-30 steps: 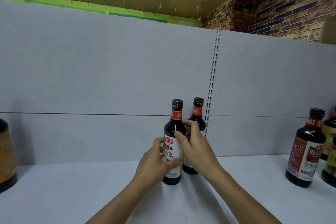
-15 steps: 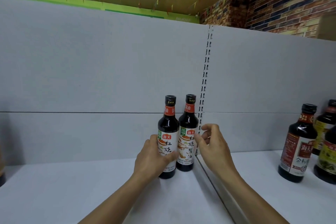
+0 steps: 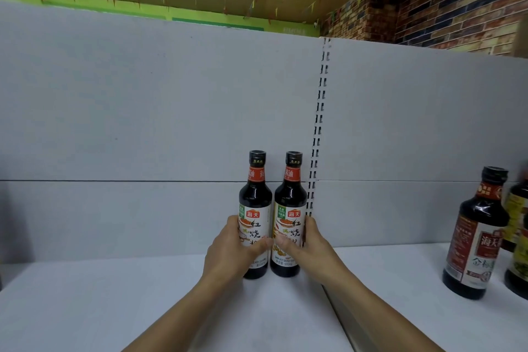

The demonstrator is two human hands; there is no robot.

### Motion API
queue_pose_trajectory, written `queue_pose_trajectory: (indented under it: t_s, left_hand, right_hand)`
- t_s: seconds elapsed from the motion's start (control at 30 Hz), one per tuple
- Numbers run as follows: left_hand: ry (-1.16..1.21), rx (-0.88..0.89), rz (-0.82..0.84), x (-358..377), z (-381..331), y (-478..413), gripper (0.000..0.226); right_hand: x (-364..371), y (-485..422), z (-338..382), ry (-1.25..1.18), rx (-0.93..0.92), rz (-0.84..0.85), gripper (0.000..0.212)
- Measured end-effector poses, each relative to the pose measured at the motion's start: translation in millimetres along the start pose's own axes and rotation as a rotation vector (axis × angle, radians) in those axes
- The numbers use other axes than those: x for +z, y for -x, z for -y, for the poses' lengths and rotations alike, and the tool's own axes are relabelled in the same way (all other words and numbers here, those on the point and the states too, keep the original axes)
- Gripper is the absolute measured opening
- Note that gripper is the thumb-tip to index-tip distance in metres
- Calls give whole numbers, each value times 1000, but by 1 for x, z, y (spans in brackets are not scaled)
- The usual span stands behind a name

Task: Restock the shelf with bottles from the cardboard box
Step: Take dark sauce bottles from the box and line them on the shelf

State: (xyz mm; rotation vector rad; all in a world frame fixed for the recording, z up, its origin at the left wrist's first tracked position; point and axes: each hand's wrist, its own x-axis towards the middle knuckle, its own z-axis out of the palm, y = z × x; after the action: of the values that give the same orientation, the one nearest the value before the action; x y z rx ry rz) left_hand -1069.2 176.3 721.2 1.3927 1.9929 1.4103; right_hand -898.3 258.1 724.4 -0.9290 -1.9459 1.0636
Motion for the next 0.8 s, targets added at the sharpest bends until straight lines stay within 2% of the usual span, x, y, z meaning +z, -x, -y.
queue_pose_trajectory:
  t_s: [0.17,0.57,0.8]
  left_hand:
    - [-25,-5,-21,6,1,-3,58]
    - [-73,-24,-84,16,-7,2,60]
    - [-75,-9,-74,14,-7,3,58]
  right_hand:
    - [-1,-3,-3,-20,4,17,49]
    - [-12,-9,-6,-45,-12,147,64]
    - [-11,-8,-8,-62,-10,156,57]
